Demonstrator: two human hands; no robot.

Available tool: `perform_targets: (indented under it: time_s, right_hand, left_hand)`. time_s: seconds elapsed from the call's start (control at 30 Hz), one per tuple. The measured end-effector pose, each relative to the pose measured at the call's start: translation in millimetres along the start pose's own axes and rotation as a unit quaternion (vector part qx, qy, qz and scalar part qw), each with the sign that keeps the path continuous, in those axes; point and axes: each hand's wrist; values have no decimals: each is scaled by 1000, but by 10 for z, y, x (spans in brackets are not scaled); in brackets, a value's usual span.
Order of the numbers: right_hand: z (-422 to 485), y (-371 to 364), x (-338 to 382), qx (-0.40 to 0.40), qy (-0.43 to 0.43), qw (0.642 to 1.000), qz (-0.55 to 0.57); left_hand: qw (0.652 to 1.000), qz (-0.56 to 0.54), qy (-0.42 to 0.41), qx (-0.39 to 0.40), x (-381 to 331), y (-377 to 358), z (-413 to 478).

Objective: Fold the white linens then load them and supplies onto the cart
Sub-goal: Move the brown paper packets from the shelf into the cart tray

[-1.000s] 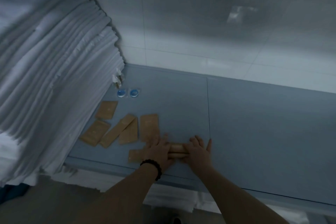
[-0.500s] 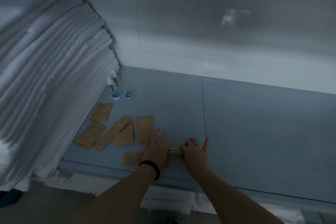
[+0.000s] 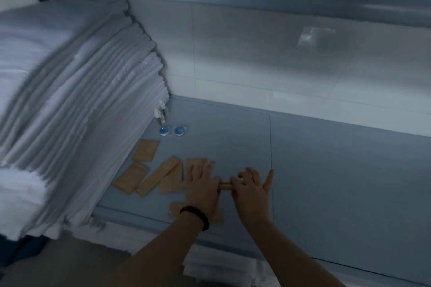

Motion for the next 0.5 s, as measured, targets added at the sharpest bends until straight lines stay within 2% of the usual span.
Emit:
perform_targets:
  time_s: [0.07, 0.3, 0.4, 0.5]
  right_hand:
    - [52, 28, 65, -21, 11, 1000, 10]
    - [177, 170, 363, -64, 102, 991, 60]
    - [162, 219, 489, -76, 147, 981, 99]
    - [82, 298, 617, -72, 198, 968, 140]
  left_hand:
    - [999, -20, 18, -18, 23, 97, -54]
    - [988, 21, 123, -88, 171, 356, -362]
    - [978, 42, 184, -86, 155, 439, -570]
    - [962, 45, 228, -143, 152, 473, -865]
Point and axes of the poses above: each hand's wrist, its own z-axis towards the middle knuckle, its own y-axis out of the back of the hand, x = y × z, and after that the axes turned 12 degrees about -z, right-handed
